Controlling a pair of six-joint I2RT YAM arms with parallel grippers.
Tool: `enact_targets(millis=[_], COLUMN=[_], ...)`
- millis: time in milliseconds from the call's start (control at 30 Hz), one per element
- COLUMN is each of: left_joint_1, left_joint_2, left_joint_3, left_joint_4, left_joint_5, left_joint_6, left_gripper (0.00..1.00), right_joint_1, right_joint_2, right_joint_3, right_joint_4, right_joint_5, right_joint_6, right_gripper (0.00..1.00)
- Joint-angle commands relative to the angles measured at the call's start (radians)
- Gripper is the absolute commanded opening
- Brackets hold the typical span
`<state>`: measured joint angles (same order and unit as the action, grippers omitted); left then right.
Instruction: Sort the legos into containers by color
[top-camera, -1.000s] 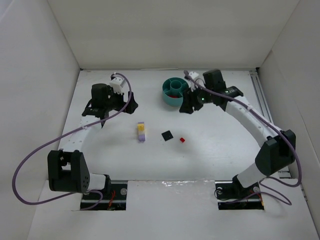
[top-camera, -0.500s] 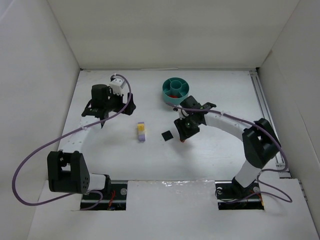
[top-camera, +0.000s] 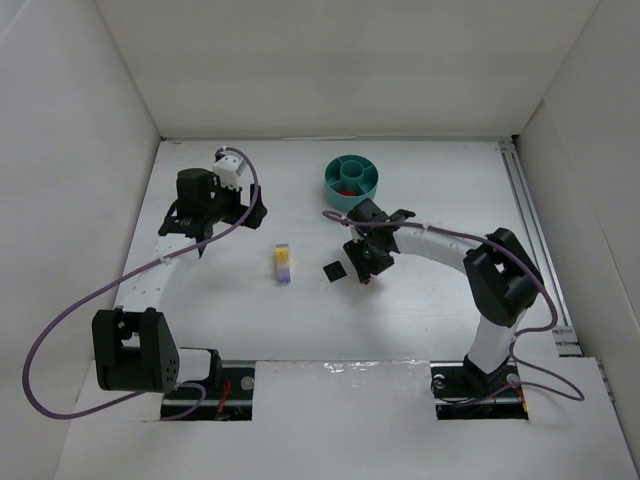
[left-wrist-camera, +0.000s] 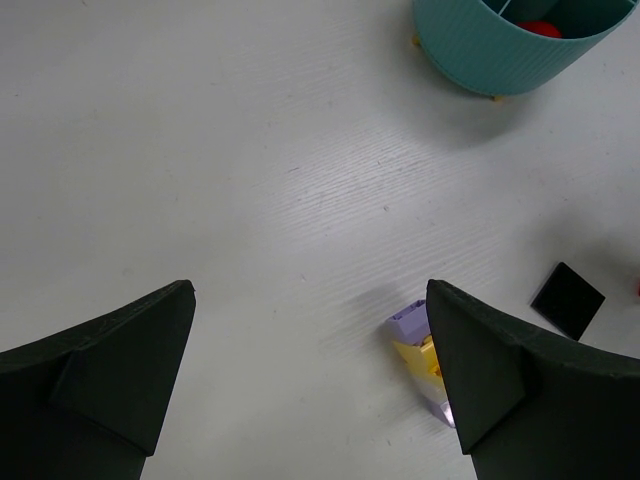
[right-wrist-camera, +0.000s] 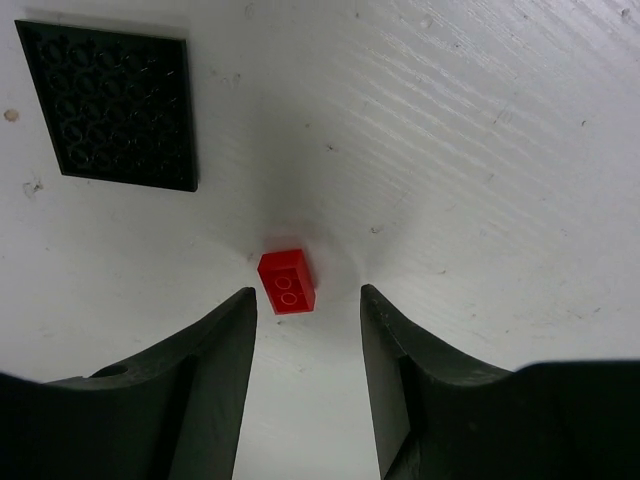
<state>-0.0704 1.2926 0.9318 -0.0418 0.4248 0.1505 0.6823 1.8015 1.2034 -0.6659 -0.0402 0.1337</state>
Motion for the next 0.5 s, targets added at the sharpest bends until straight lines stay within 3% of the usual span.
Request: enact_targets(millis=[0,467], left_joint_1=[0.004,0.023], left_joint_2=[-0.033,-0.024], left_joint_3=[-0.002,-0.011], left_joint_4=[0.045,0.036], left_joint_5=[0.006,0.015], left_joint_6=[0.011,0.021], left_gripper=[0.99,0.99], right_joint_1=[0.01,0.037], right_joint_2=[0.013,0.032], right_joint_3=[0.036,0.025], right_joint_4=[0.043,0.052], right_joint_5=[0.037,0.037], right_joint_6=[-0.016,-0.055], right_gripper=[0.51,0.5])
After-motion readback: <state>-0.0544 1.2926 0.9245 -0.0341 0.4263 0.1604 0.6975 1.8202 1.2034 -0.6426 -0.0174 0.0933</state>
